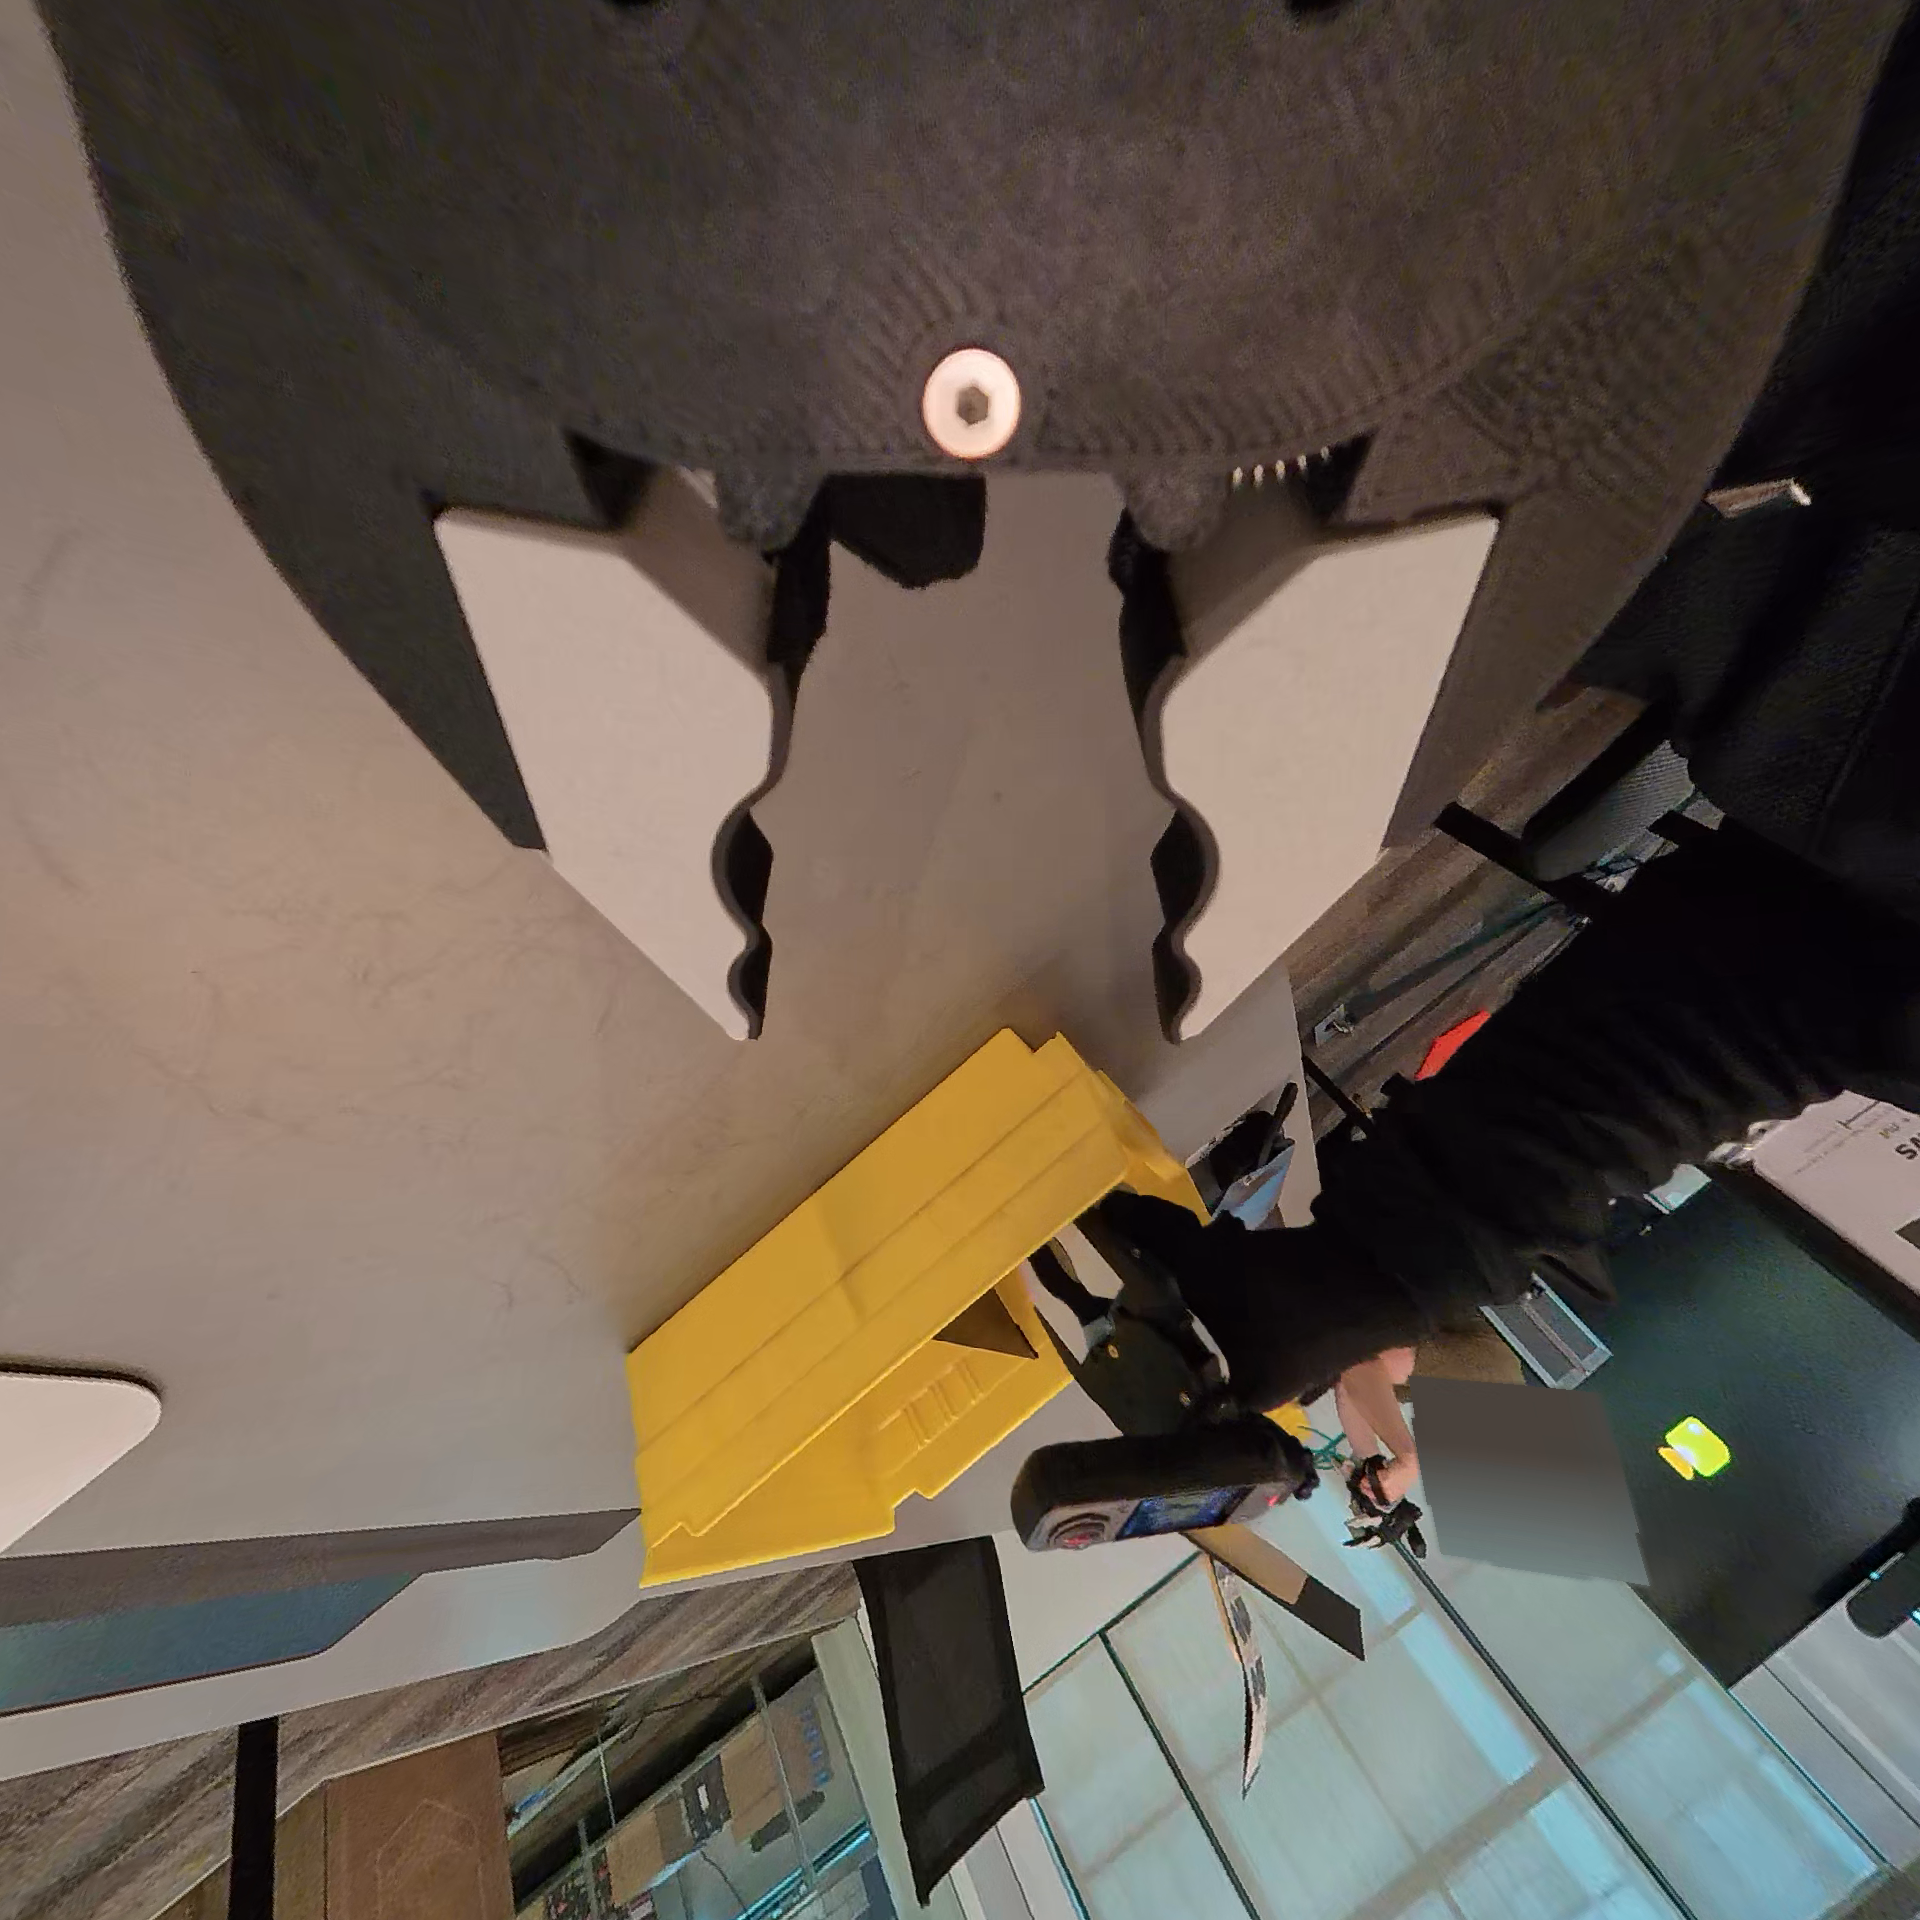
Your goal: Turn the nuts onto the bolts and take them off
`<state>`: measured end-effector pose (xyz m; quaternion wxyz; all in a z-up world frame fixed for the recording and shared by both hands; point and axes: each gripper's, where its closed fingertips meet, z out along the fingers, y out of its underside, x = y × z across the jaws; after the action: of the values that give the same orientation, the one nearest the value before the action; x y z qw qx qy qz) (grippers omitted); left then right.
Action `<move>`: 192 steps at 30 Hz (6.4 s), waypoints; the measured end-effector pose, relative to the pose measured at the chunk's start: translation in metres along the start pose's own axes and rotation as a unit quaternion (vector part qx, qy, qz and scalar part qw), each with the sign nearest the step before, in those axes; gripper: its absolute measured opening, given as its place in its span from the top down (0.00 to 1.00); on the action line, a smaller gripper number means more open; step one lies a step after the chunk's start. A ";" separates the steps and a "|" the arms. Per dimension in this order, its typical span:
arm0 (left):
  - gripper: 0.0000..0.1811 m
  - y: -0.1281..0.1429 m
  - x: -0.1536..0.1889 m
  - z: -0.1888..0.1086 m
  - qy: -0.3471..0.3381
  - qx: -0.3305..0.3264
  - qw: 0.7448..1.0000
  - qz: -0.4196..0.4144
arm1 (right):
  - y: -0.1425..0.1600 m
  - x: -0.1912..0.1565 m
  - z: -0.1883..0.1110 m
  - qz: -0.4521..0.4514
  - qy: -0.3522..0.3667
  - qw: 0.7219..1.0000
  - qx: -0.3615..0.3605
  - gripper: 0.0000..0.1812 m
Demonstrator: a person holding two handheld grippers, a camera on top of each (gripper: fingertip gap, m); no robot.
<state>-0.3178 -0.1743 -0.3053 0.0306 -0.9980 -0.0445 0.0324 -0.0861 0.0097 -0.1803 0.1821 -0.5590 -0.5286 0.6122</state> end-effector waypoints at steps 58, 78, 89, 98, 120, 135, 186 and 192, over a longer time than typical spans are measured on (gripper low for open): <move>0.91 -0.160 0.259 -0.014 0.089 0.147 0.954 0.244 | -0.014 0.020 -0.020 0.050 0.018 0.997 0.049 0.66; 0.90 -0.154 0.255 -0.015 0.131 0.183 0.952 0.205 | -0.009 0.045 -0.026 0.070 0.045 0.996 0.038 0.68; 0.91 -0.136 0.218 -0.048 0.169 0.346 0.922 0.049 | 0.055 0.050 0.039 -0.055 0.061 0.984 -0.157 0.84; 0.87 -0.139 0.212 -0.051 0.152 0.396 0.904 0.047 | 0.070 0.077 0.056 -0.151 0.117 0.957 -0.217 0.84; 0.76 -0.148 0.210 -0.072 0.126 0.474 0.870 0.052 | 0.011 0.021 0.055 -0.076 -0.047 0.991 -0.103 0.96; 0.80 -0.142 0.220 -0.081 0.151 0.485 0.856 0.090 | 0.019 -0.003 0.044 -0.111 -0.102 0.979 -0.133 0.96; 0.91 -0.131 0.221 -0.116 0.221 0.548 0.802 0.084 | 0.087 0.055 0.020 -0.225 -0.018 0.917 -0.328 0.82; 0.91 -0.131 0.217 -0.116 0.201 0.551 0.805 0.090 | 0.016 0.003 0.019 -0.165 -0.105 0.967 -0.163 0.89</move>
<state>-0.1060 -0.0313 -0.1947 0.5803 -0.7971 0.0784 -0.1473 -0.0975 -0.0019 -0.1991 0.1309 -0.4183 -0.7225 0.5347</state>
